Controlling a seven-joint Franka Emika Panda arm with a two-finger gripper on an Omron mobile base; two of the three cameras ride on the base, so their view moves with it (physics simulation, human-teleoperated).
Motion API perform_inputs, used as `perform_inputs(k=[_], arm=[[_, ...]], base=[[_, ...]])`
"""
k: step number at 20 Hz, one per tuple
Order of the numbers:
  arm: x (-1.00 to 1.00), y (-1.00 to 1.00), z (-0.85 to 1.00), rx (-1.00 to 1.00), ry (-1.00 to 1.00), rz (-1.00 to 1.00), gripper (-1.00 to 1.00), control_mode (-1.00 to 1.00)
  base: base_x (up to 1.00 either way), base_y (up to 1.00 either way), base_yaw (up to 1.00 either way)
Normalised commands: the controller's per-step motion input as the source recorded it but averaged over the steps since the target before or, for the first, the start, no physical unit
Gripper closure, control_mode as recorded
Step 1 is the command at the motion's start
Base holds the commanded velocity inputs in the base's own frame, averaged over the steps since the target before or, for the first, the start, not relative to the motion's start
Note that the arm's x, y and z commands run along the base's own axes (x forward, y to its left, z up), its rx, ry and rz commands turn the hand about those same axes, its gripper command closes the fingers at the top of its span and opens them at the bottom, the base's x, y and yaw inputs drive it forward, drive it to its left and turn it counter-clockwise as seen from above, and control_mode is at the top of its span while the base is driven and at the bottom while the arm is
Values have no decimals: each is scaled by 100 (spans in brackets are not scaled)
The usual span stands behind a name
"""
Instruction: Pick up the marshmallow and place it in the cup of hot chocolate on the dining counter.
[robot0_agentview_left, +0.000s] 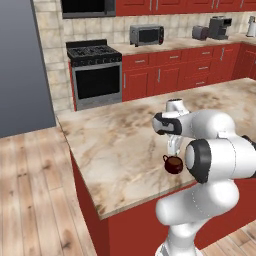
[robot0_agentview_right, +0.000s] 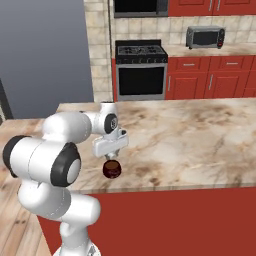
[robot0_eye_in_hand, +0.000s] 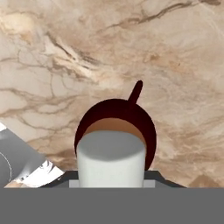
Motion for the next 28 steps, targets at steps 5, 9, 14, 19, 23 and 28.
perform_inputs(k=[5,9,14,19,23,28], arm=[[0,-5,-14,0,0,0,100,-100],[0,0,-13,0,0,0,100,-100],[0,-1,-5,0,0,0,100,-100],[-2,-4,0,0,-1,0,100,-100],[0,-2,-1,0,-2,0,100,-100],[0,0,-5,0,0,0,-100,-100]], base=[[0,0,0],[0,0,0],[0,0,0],[0,0,0],[0,0,0],[0,0,0]])
